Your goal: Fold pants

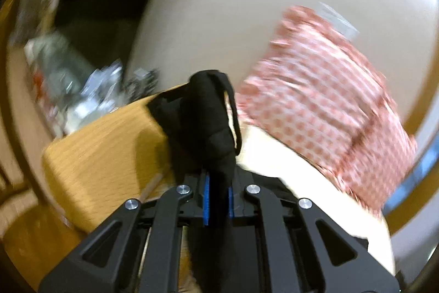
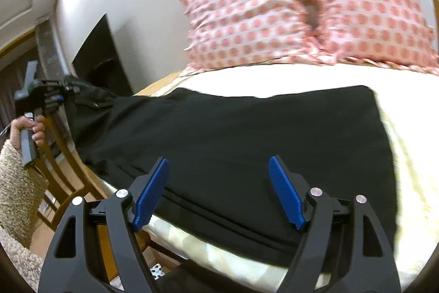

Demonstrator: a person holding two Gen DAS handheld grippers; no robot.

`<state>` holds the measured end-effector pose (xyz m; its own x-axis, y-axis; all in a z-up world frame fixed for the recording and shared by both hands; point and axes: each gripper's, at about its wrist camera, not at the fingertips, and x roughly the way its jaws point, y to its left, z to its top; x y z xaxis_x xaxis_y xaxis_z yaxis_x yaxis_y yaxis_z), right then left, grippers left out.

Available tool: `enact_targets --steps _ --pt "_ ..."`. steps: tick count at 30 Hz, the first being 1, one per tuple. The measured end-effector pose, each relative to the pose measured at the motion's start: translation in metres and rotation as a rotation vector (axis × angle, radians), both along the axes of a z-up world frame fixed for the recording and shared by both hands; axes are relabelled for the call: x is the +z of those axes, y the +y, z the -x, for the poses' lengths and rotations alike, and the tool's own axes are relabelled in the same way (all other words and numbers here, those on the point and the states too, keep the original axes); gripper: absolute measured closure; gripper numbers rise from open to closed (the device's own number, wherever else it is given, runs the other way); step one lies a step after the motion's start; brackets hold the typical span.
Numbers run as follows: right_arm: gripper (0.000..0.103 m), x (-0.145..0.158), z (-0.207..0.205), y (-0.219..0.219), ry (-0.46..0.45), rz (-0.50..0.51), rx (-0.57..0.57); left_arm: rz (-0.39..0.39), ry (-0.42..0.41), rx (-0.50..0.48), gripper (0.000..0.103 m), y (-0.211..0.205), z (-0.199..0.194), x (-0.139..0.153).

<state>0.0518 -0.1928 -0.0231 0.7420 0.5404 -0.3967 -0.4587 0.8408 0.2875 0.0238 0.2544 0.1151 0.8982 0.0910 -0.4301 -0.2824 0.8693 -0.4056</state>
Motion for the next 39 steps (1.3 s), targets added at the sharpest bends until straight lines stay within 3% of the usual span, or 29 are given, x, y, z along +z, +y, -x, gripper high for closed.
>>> enact_targets --steps 2,6,9,12,14,16,18,19,22,26,29,31,33,34,35,37,39 --pt "0.026 0.0 0.004 -0.019 0.007 -0.036 -0.041 -0.053 -0.025 -0.084 0.094 -0.037 -0.014 0.015" --pt "0.025 -0.001 0.007 -0.059 0.04 -0.13 -0.12 -0.12 -0.079 -0.342 0.094 -0.131 -0.045 0.036" --pt "0.025 -0.002 0.016 -0.089 0.043 -0.178 -0.202 -0.144 -0.103 -0.534 0.094 -0.203 -0.061 0.032" --pt "0.021 -0.006 0.022 -0.113 0.049 -0.196 -0.279 -0.161 -0.084 -0.726 0.094 -0.272 -0.064 0.008" --pt "0.021 -0.012 0.023 -0.124 0.08 -0.213 -0.31 -0.143 -0.009 -0.867 0.094 -0.315 -0.067 -0.025" --pt "0.021 -0.018 0.02 -0.134 0.115 -0.236 -0.334 -0.113 0.1 -0.948 0.095 -0.34 -0.072 -0.06" --pt "0.021 -0.023 0.019 -0.142 0.138 -0.261 -0.347 -0.068 0.198 -1.001 0.095 -0.351 -0.077 -0.095" --pt "0.02 -0.024 0.018 -0.145 0.144 -0.269 -0.352 -0.071 0.204 -1.005 0.094 -0.353 -0.077 -0.1" --pt "0.02 -0.025 0.015 -0.149 0.145 -0.27 -0.365 -0.096 0.157 -0.979 0.095 -0.345 -0.075 -0.089" --pt "0.018 -0.026 0.014 -0.15 0.144 -0.274 -0.37 -0.074 0.086 -0.947 0.094 -0.34 -0.074 -0.07" --pt "0.018 -0.024 0.014 -0.152 0.141 -0.257 -0.401 -0.126 0.167 -1.001 0.092 -0.36 -0.072 -0.09" --pt "0.018 -0.021 0.016 -0.157 0.131 -0.259 -0.431 -0.097 0.25 -1.073 0.088 -0.37 -0.073 -0.114" --pt "0.018 -0.015 0.02 -0.163 0.115 -0.261 -0.46 -0.117 0.23 -1.096 0.085 -0.37 -0.067 -0.115" --pt "0.018 -0.01 0.021 -0.165 0.099 -0.255 -0.474 -0.128 0.202 -1.118 0.077 -0.365 -0.063 -0.11" --pt "0.018 -0.002 0.023 -0.165 0.071 -0.242 -0.484 -0.109 0.165 -1.153 0.052 -0.354 -0.058 -0.103" --pt "0.018 0.013 0.026 -0.162 0.004 -0.216 -0.482 -0.068 0.063 -1.129 0.018 -0.324 -0.046 -0.092" --pt "0.018 0.033 0.031 -0.148 -0.09 -0.183 -0.441 -0.065 -0.075 -0.994 0.009 -0.283 -0.041 -0.075"
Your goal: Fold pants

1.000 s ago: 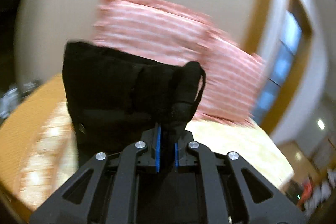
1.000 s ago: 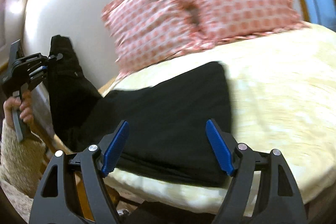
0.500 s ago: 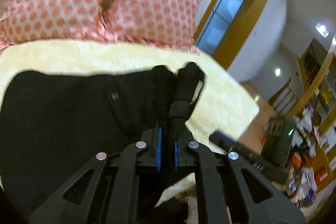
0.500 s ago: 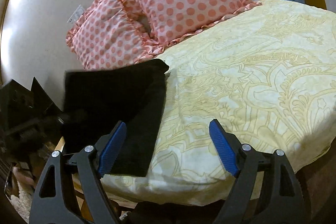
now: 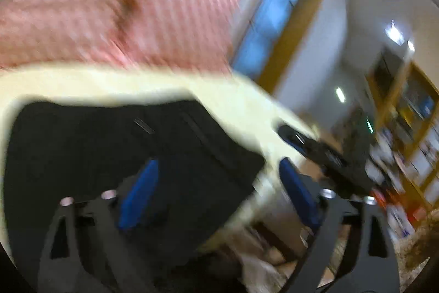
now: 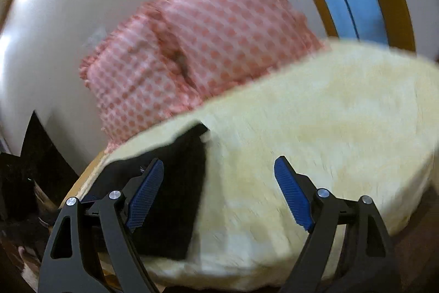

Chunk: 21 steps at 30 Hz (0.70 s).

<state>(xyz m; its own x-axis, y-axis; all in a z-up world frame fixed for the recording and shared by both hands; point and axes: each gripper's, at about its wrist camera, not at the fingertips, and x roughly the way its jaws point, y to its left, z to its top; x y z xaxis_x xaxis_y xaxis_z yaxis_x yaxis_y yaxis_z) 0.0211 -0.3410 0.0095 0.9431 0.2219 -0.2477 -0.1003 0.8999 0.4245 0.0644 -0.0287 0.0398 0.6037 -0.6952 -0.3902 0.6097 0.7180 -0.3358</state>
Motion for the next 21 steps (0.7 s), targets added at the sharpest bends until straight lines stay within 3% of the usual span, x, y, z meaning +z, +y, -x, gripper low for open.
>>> enact_targets --steps 2,3,6,9,13,16,18,19,21 --pt "0.018 0.016 0.002 0.023 -0.077 0.037 0.092 0.031 -0.062 0.195 0.002 0.039 -0.001 0.007" --pt "0.015 0.019 0.001 0.035 -0.088 0.049 0.138 0.007 -0.064 0.297 0.002 0.05 -0.005 0.007" --pt "0.014 0.017 -0.012 0.086 -0.052 0.144 0.269 -0.094 -0.027 0.436 0.002 0.061 -0.015 -0.003" --pt "0.014 0.006 -0.02 0.116 -0.012 0.198 0.329 -0.166 -0.042 0.448 0.002 0.054 -0.015 -0.012" --pt "0.014 -0.006 -0.027 0.121 0.047 0.223 0.335 -0.306 -0.076 0.411 0.002 0.036 -0.008 -0.029" --pt "0.014 -0.032 -0.044 0.121 0.2 0.258 0.327 -0.387 0.026 0.37 0.002 0.033 -0.017 -0.059" --pt "0.014 -0.031 -0.036 0.128 0.169 0.339 0.33 -0.368 0.121 0.342 0.002 0.039 -0.025 -0.081" --pt "0.014 -0.028 -0.035 0.132 0.173 0.374 0.333 -0.341 0.067 0.344 0.002 0.043 -0.018 -0.083" --pt "0.014 -0.016 -0.034 0.126 0.144 0.364 0.342 -0.333 0.058 0.33 0.002 0.046 -0.013 -0.084"
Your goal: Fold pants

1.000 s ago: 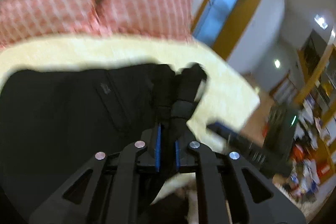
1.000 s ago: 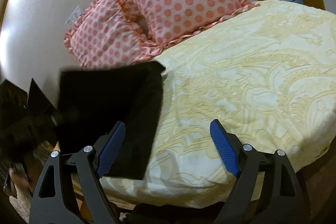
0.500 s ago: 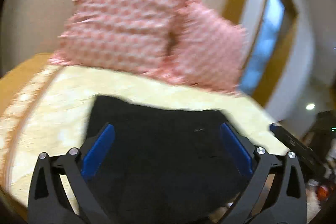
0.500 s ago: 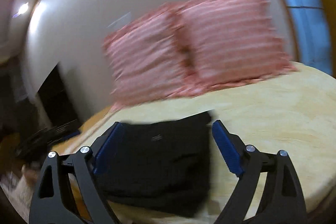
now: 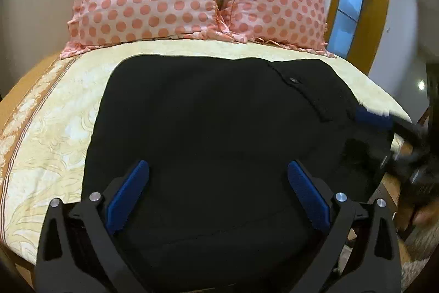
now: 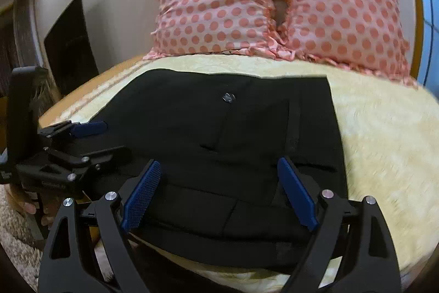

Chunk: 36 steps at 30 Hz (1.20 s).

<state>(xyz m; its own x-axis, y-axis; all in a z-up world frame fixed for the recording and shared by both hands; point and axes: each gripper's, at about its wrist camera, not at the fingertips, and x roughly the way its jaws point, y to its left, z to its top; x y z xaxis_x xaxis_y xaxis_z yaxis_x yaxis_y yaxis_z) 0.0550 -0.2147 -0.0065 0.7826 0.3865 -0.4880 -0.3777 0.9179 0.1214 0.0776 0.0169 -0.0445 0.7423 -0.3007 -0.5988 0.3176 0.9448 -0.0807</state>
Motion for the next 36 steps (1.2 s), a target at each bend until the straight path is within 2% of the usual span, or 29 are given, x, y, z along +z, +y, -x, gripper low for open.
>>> enact_targets --steps 1,3,5,6,7,10,17,19,20,21,24,27,28,29,31,34,36 --pt "0.013 0.008 -0.003 -0.01 -0.013 -0.032 -0.021 0.014 -0.003 -0.006 0.002 0.003 0.002 0.0" --pt "0.011 0.02 -0.02 -0.03 0.019 -0.114 -0.074 0.031 -0.012 -0.014 0.002 0.006 0.005 0.0" --pt "0.011 0.024 -0.044 -0.051 0.097 -0.226 -0.1 0.034 -0.026 -0.015 0.002 0.005 0.01 -0.002" --pt "0.011 0.022 -0.064 -0.065 0.167 -0.302 -0.108 0.033 -0.031 -0.015 0.002 0.005 0.01 -0.002" --pt "0.011 0.021 -0.076 -0.071 0.209 -0.334 -0.117 0.031 -0.036 -0.015 0.002 0.004 0.012 -0.002" --pt "0.013 0.014 -0.113 -0.086 0.309 -0.347 -0.143 0.043 -0.043 -0.021 0.002 0.005 0.008 -0.002" --pt "0.028 -0.013 -0.157 -0.078 0.507 -0.318 -0.068 0.064 -0.063 -0.038 0.002 0.008 0.01 -0.003" --pt "0.032 -0.012 -0.155 -0.076 0.492 -0.296 -0.053 0.065 -0.067 -0.038 0.002 0.008 0.01 -0.003" --pt "0.037 -0.012 -0.152 -0.074 0.491 -0.288 -0.037 0.064 -0.069 -0.039 0.002 0.008 0.01 -0.004" --pt "0.05 -0.012 -0.15 -0.071 0.488 -0.287 -0.016 0.064 -0.07 -0.039 0.002 0.008 0.01 -0.004" --pt "0.053 -0.007 -0.142 -0.062 0.432 -0.216 0.002 0.065 -0.074 -0.038 0.002 0.007 0.011 -0.004" --pt "0.054 -0.01 -0.144 -0.065 0.444 -0.244 0.008 0.065 -0.073 -0.039 0.002 0.008 0.01 -0.004" --pt "0.062 -0.01 -0.142 -0.065 0.433 -0.248 0.019 0.065 -0.074 -0.039 0.002 0.008 0.01 -0.004" --pt "0.067 -0.009 -0.14 -0.064 0.417 -0.24 0.03 0.065 -0.074 -0.041 0.002 0.008 0.011 -0.004" --pt "0.078 0.001 -0.131 -0.054 0.328 -0.176 0.053 0.063 -0.076 -0.04 0.002 0.008 0.011 -0.004" --pt "0.081 0.02 -0.106 -0.035 0.177 -0.089 0.115 0.056 -0.076 -0.033 0.002 0.007 0.01 -0.003" --pt "0.081 0.026 -0.093 -0.026 0.117 -0.066 0.167 0.061 -0.072 -0.031 0.002 0.009 0.009 -0.001"
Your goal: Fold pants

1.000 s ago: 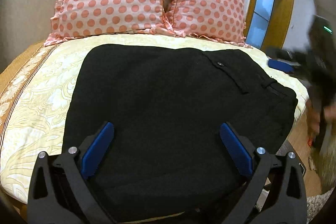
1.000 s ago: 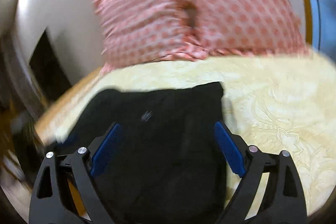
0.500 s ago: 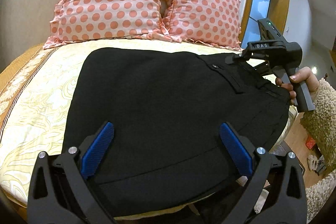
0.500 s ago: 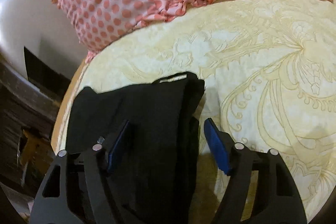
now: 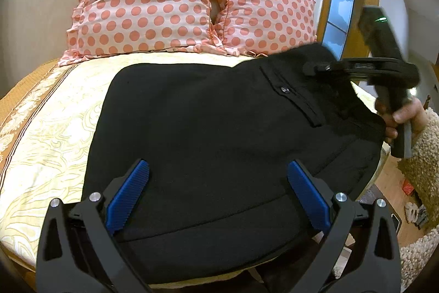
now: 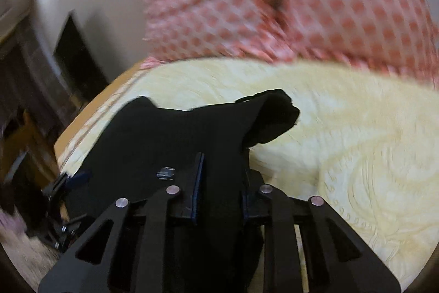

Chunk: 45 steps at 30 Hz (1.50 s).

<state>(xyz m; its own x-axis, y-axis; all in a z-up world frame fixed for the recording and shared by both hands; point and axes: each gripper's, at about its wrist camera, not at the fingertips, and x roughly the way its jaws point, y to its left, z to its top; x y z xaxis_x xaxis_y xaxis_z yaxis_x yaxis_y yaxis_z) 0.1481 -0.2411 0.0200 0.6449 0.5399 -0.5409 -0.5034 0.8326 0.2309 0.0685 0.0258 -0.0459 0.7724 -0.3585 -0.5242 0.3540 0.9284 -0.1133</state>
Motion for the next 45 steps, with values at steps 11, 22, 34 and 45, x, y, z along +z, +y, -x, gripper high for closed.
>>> enact_targets --steps 11,22,34,45 --pt "0.081 -0.015 -0.013 -0.011 0.056 -0.03 -0.056 0.273 0.179 0.076 0.004 0.092 -0.078 0.057" --pt "0.071 -0.038 -0.04 -0.029 0.21 -0.109 -0.104 0.261 0.484 0.014 0.025 0.09 -0.172 0.019" --pt "0.083 -0.035 -0.048 -0.04 0.231 -0.231 -0.07 0.159 0.409 0.033 0.092 0.075 -0.171 0.038" --pt "0.086 0.015 -0.121 -0.05 0.096 -0.201 -0.117 0.066 0.269 0.038 0.092 0.036 -0.231 0.092"
